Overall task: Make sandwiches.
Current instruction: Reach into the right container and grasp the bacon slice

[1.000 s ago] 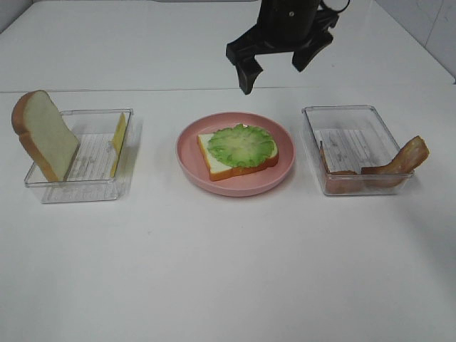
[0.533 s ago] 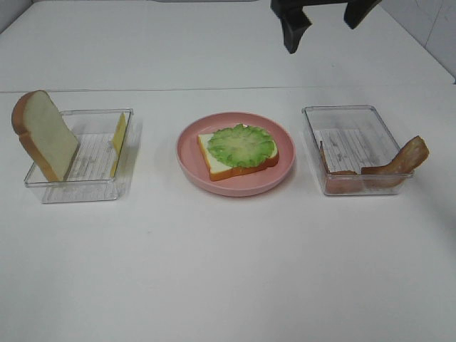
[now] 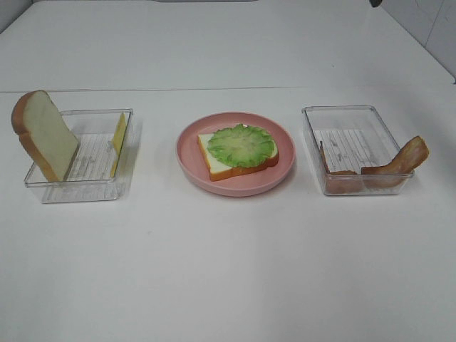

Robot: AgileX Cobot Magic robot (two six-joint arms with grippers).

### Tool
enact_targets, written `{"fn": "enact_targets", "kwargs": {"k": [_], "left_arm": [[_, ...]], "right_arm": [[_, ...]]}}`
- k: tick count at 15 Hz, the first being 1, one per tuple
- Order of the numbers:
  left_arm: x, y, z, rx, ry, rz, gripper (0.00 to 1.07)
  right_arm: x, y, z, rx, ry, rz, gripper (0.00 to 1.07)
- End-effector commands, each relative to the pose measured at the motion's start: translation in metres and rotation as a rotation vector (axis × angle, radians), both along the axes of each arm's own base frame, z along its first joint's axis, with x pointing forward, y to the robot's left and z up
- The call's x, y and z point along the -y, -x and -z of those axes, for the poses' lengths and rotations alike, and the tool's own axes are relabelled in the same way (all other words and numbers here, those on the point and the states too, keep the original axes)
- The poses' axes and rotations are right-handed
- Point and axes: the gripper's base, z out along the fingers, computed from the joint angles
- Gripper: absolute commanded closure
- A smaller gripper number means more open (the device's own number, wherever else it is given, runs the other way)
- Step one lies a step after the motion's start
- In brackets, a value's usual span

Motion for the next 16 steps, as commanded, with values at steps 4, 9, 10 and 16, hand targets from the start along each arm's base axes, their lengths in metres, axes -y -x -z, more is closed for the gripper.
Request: {"fn": "enact_targets", "kwargs": {"k": [4,9,10,16], "left_arm": [[0.0,0.0,0.0,0.008,0.002,0.004,0.06],[0.0,0.0,0.0,0.008,0.002,0.004,0.06],[0.0,0.0,0.0,0.008,0.002,0.004,0.06],[0.0,0.0,0.0,0.008,0.002,0.004,0.06]], "right_arm": [[0.046,0.032,0.01,-0.18,-0.074,0.14,0.11],[0.076,0.045,0.032,-0.264,-0.12,0.22,0.11],[0.076,0.046,0.037,-0.279,-0.118,0.221,0.11],[0.073,0.051,0.105,-0.344,-0.133,0.209,0.11]]}}
